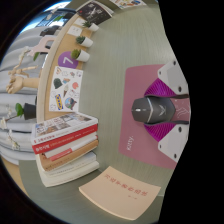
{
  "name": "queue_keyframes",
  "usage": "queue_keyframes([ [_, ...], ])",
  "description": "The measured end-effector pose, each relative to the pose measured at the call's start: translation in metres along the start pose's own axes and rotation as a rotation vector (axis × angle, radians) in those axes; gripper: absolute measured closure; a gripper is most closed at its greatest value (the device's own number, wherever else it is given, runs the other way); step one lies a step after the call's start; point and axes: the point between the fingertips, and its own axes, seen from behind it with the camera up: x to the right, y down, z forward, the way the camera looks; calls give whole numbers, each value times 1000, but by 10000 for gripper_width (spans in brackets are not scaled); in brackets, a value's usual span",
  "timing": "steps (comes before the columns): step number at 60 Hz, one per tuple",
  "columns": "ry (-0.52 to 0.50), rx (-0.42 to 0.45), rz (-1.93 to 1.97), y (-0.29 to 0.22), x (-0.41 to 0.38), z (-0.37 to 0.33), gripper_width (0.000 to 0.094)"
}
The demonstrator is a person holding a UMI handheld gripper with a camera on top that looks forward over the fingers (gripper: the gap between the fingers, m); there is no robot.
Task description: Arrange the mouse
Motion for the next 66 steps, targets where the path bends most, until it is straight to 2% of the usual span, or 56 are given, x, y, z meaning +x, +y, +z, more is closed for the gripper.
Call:
queue_keyframes([
  [3, 7, 10, -9, 2, 0, 0, 644],
  [4, 6, 8, -6, 1, 0, -1, 574],
  [6, 5, 0, 13, 2, 0, -1, 601],
  [12, 0, -12, 54, 1, -1, 0, 507],
  [16, 1, -54, 47, 8, -1, 0, 463],
  [18, -7, -53, 48, 5, -2, -2, 398],
  [19, -6, -53, 56, 4, -2, -4, 300],
  [21, -1, -54, 74, 0, 0, -12, 172],
  [22, 1, -51, 83, -3, 0, -16, 155],
  [23, 3, -44, 91, -8, 1, -22, 62],
  [44, -42, 209, 86, -127, -7, -186, 76],
  [58, -15, 312, 62, -159, 6, -247, 74],
  [66, 7, 338, 58, -163, 18, -262, 74],
])
